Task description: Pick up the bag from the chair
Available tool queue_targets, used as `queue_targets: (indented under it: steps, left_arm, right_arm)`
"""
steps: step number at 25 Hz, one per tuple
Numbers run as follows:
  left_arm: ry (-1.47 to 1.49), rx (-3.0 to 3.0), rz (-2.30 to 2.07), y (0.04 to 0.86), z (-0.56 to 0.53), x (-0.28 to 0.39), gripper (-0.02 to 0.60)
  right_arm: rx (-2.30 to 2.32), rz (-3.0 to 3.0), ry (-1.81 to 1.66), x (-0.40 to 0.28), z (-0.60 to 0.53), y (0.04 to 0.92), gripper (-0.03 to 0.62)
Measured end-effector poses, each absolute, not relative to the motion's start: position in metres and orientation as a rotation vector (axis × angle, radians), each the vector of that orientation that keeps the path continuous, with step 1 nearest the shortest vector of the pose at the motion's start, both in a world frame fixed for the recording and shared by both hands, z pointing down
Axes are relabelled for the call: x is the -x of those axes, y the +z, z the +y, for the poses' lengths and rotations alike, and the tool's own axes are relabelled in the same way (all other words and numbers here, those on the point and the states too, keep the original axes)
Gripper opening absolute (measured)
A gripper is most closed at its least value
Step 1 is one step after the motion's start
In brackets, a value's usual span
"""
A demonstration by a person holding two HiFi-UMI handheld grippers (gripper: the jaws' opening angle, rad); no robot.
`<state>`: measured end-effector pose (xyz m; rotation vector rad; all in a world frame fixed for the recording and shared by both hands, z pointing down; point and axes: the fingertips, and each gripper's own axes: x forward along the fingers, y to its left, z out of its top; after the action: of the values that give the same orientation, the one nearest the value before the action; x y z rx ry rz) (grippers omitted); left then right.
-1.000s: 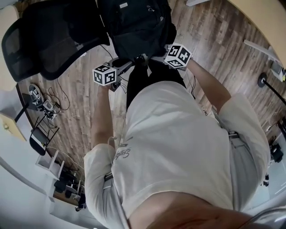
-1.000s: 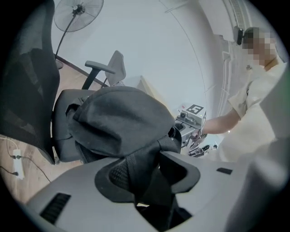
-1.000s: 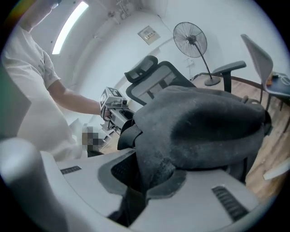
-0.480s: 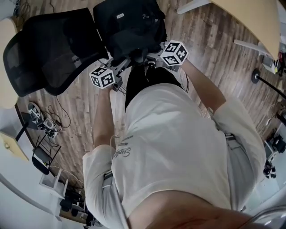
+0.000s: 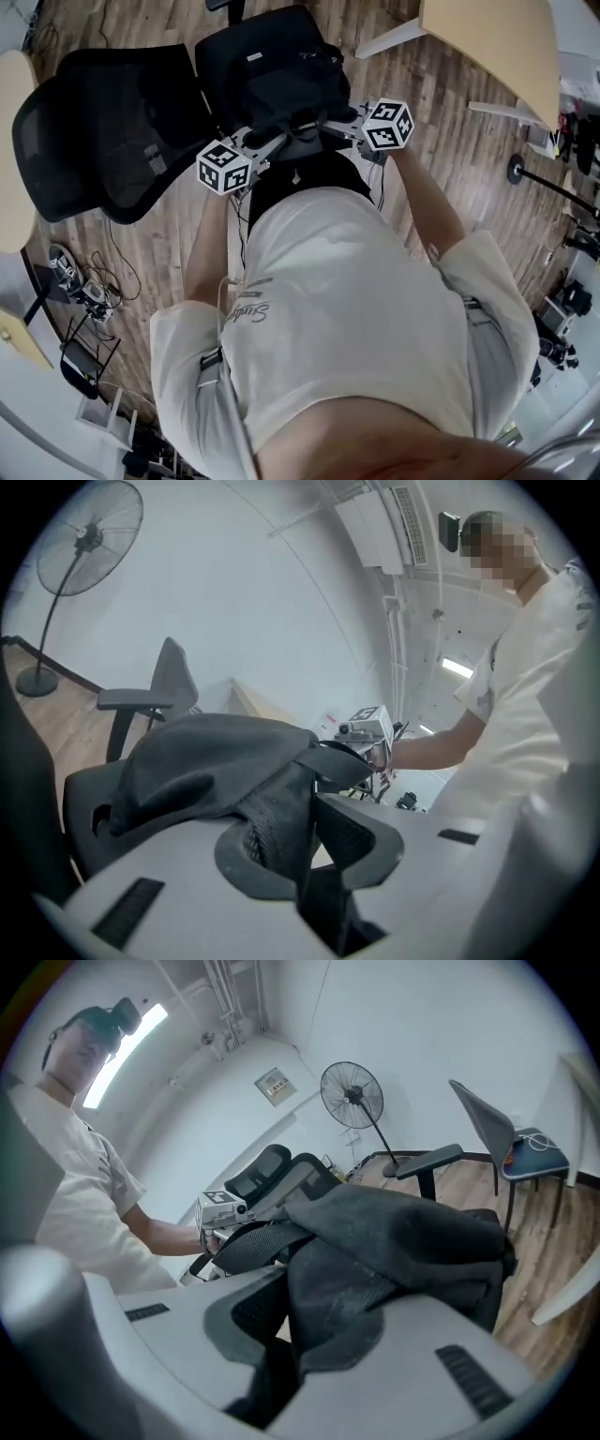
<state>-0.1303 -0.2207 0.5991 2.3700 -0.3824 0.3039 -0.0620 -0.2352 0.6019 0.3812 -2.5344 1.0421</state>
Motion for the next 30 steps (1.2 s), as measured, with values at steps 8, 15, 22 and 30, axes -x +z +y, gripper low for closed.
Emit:
queue_targets:
  steps: [8, 15, 22, 30]
  left_arm:
    - [0.25, -2.47, -0.456, 0.549, -0.276, 0.12, 0.066]
    - [0.171, -2.461, -0.55, 0.512, -0.295, 0.109, 0.066]
    - [0.108, -2.501, -0.626, 0.473, -0.311, 0.106, 0.064]
    - [0.061, -2.638, -0.676, 0.417, -0.312, 0.102, 0.066]
  right_arm:
    - [-0.446, -2.663, 0.964, 0.053, -0.288, 0.553, 0.026]
    - [-0.416, -2.736, 0.897, 0.045, -0.308, 0.512, 0.028]
    - [-0.42, -2.84, 0.731, 0.044, -0.327, 0.467, 0.028]
    - [-0.506, -2.946, 0.457, 0.04, -0.328, 0.409, 0.026]
